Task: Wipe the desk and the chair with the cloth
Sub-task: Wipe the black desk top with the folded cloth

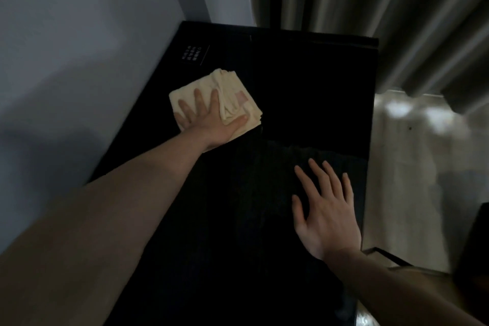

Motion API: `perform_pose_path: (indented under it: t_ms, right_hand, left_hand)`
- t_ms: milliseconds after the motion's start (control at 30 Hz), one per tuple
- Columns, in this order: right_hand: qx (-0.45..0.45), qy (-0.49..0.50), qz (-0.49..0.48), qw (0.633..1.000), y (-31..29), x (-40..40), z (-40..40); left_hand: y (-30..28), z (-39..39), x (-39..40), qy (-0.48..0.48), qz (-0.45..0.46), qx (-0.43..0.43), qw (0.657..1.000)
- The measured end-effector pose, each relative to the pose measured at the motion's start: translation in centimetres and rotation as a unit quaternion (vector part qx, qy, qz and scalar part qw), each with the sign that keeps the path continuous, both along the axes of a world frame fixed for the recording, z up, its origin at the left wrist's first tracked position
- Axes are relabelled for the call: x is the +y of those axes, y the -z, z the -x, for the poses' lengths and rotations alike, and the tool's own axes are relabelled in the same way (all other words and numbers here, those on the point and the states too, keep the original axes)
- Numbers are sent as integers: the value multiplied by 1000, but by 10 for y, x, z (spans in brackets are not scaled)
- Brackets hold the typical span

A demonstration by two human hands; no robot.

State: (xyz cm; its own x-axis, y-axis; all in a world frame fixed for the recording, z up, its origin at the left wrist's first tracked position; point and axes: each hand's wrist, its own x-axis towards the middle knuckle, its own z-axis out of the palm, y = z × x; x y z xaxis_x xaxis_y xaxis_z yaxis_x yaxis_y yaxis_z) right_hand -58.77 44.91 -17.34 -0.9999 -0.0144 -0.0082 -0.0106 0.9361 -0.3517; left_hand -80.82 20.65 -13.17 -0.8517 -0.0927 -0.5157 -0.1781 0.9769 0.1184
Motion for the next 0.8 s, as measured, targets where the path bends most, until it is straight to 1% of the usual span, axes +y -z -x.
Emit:
perform_pose_path:
  t_ms: [133,233,300,400,600,800]
  right_hand:
    - [-5,0,1,1000,2,-1,0]
    - [-7,4,9,1000,2,-1,0]
    - [-6,3,19,1000,3,-1,1]
    - [-6,5,19,1000,4,0,1]
    - [6,11,9,1000,2,-3,0]
    - [18,18,6,1000,1,-6,0]
  left_hand:
    - [-4,32,41,13,-14,17,1000]
    - [-4,57,69,3,-17,33,999]
    - [0,70,78,-3,-22,48,999]
    - [4,77,78,11,-24,67,997]
    - [7,57,63,53,-22,81,995]
    - [12,11,53,81,-19,87,993]
